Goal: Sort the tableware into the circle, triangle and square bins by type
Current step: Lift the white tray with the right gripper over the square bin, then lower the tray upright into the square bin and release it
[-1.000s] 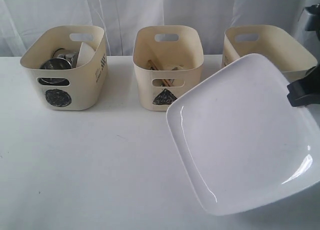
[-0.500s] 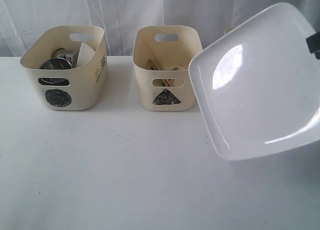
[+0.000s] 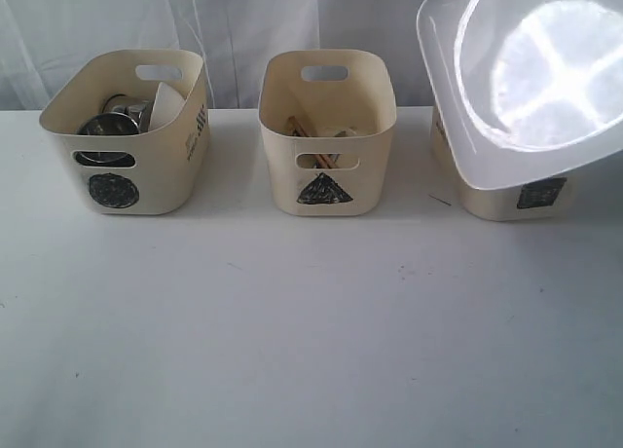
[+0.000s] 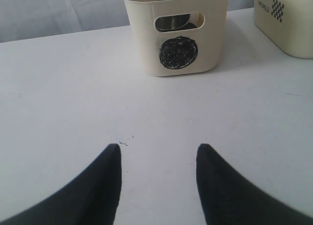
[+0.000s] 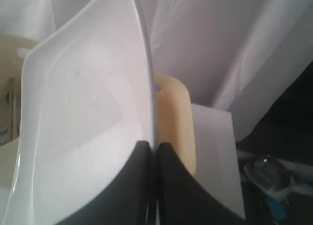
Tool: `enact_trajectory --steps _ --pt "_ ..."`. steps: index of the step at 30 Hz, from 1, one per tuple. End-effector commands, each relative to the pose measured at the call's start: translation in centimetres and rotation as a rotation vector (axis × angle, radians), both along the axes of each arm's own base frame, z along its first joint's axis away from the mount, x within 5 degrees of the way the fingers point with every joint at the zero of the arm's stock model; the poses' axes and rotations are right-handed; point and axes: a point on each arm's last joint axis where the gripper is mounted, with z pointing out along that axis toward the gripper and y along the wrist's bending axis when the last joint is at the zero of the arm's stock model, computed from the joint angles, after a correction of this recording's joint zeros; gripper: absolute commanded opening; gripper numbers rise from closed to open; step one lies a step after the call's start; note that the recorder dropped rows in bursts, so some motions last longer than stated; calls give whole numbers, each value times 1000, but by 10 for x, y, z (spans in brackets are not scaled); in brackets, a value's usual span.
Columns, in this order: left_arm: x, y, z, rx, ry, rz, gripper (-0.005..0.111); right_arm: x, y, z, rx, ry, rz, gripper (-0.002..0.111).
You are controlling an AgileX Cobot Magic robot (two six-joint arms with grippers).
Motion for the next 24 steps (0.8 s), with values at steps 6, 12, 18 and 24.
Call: enact_trajectory --steps 6,12,18,24 --pt "0 0 0 -14 -7 4 52 17 -10 36 -44 -178 -64 0" --pt "0 0 0 -14 -7 4 52 37 -19 43 -143 -175 -100 0" --pt "0 0 0 -14 -7 4 52 63 -27 51 -191 -214 -118 0" --pt "0 0 0 -14 -7 4 52 87 -33 52 -212 -234 -126 0"
